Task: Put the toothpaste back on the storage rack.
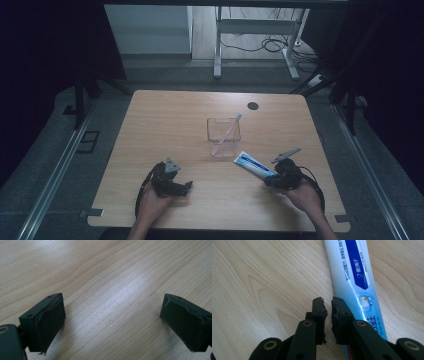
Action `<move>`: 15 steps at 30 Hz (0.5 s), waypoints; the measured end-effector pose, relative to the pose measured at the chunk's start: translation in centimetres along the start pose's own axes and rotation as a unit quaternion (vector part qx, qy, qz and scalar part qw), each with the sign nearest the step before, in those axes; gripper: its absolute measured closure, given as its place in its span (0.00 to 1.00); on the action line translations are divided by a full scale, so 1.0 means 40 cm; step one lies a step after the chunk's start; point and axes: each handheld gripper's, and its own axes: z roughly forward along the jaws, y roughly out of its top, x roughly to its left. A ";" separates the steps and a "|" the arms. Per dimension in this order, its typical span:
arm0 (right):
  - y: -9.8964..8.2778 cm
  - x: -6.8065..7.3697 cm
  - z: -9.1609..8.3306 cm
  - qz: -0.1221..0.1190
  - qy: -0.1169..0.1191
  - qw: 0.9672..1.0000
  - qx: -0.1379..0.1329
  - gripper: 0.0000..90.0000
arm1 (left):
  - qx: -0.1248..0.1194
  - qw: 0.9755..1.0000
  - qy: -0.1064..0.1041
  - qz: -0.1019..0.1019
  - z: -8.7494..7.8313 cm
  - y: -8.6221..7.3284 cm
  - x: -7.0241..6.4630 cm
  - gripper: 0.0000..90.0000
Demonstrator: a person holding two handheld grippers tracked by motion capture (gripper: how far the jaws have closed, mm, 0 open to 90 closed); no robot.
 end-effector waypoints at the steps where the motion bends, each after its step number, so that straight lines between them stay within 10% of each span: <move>1: 0.002 0.002 -0.002 -0.001 -0.001 1.000 0.000 0.87 | 0.000 1.000 0.000 0.000 0.000 0.000 0.000 0.06; 15: 0.044 0.006 -0.062 -0.021 -0.032 0.999 0.009 0.59 | 0.002 1.000 0.000 0.001 -0.001 0.000 0.000 0.06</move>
